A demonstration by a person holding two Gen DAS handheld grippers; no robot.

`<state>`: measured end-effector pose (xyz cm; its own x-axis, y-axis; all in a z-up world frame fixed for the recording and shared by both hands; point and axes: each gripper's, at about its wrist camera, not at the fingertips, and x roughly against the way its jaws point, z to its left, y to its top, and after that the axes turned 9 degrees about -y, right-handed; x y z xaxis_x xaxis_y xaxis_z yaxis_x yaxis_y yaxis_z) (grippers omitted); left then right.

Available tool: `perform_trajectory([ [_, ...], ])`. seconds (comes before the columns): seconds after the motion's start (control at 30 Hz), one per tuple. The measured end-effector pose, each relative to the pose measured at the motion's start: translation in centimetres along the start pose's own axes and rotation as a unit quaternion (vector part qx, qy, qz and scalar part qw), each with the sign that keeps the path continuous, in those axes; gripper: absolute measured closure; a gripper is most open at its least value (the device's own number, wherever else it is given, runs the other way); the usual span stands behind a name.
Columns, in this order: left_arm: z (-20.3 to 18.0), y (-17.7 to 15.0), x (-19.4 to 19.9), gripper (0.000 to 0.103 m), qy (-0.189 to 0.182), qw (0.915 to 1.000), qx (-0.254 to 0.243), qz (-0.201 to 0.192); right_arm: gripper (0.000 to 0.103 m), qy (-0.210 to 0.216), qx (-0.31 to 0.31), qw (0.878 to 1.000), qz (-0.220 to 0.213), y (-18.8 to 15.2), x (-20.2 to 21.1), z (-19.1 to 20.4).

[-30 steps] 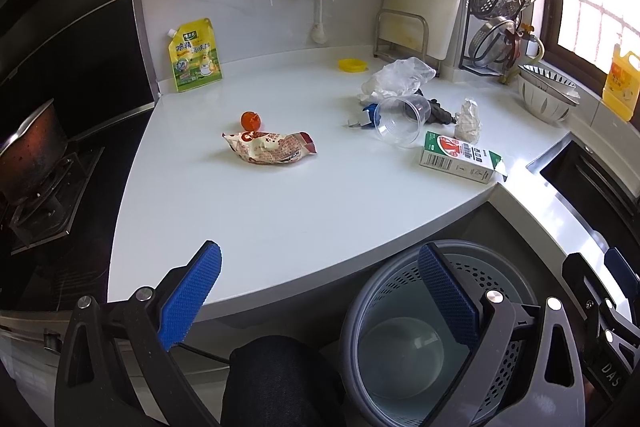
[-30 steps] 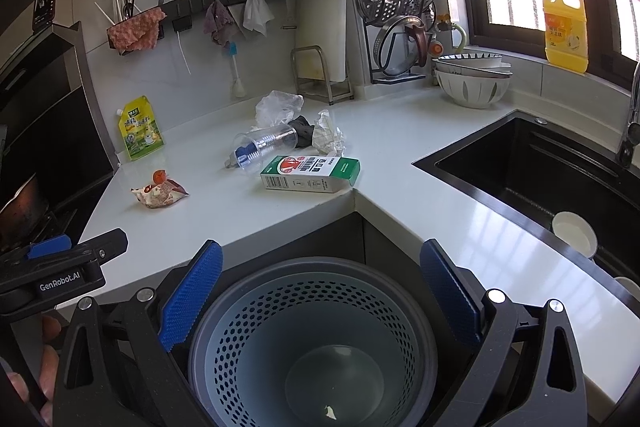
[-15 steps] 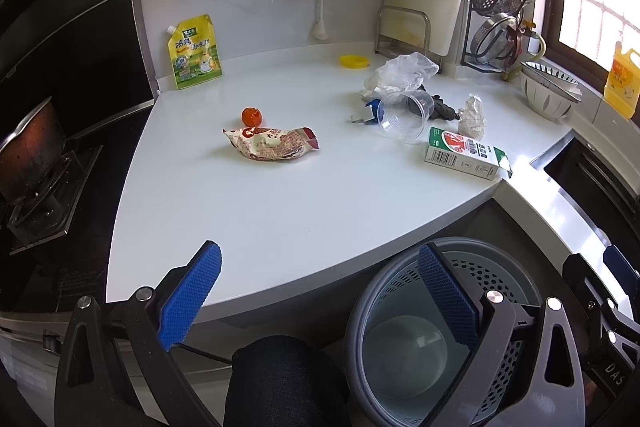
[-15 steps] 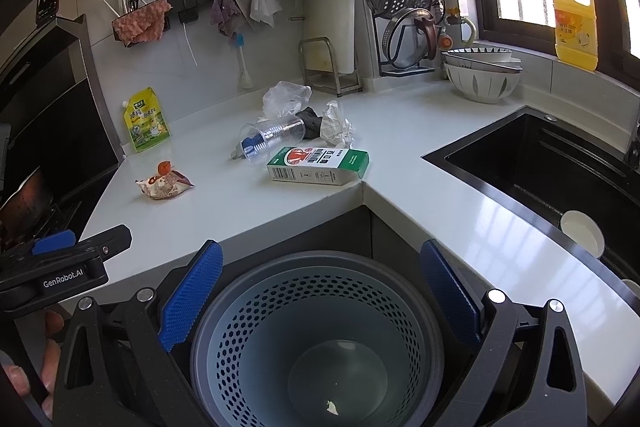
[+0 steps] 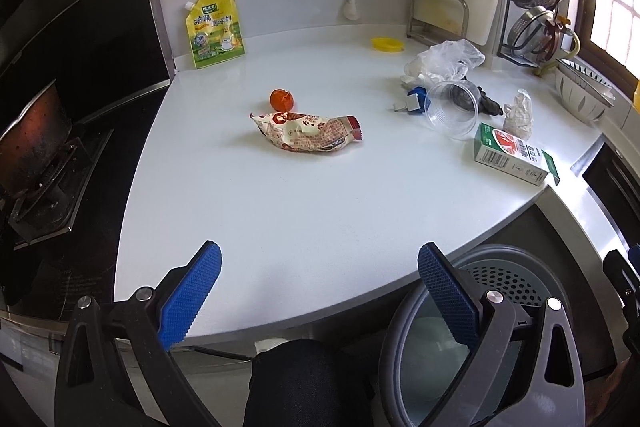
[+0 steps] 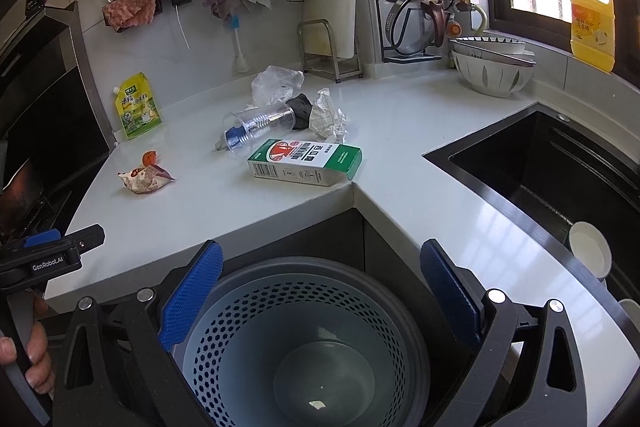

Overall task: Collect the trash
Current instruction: 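Move the right tool to the green-white milk carton and close on it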

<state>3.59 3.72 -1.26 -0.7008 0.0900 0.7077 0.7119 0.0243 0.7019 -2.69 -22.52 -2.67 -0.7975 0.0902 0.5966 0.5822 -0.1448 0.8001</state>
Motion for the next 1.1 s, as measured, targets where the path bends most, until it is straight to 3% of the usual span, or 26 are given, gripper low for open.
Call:
perform_trajectory([
  [0.27,-0.4,2.3,-2.4,0.006,-0.003,0.9998,0.018,0.009,0.009,0.02,0.038,0.999,0.021,4.1,-5.1,-1.0],
  [0.57,-1.9,4.2,-4.4,0.006,0.005,0.9998,0.013,0.017,0.009,0.081,0.091,0.991,0.046,7.9,-10.5,-0.6],
  [0.87,-2.7,5.2,-5.8,0.006,0.01,0.9997,0.006,0.022,0.009,0.129,0.146,0.979,0.064,9.4,-14.4,0.5],
  [1.1,-2.5,5.3,-6.6,0.006,0.013,0.9995,0.008,0.029,0.009,0.134,0.178,0.971,0.083,9.7,-16.3,1.7],
])
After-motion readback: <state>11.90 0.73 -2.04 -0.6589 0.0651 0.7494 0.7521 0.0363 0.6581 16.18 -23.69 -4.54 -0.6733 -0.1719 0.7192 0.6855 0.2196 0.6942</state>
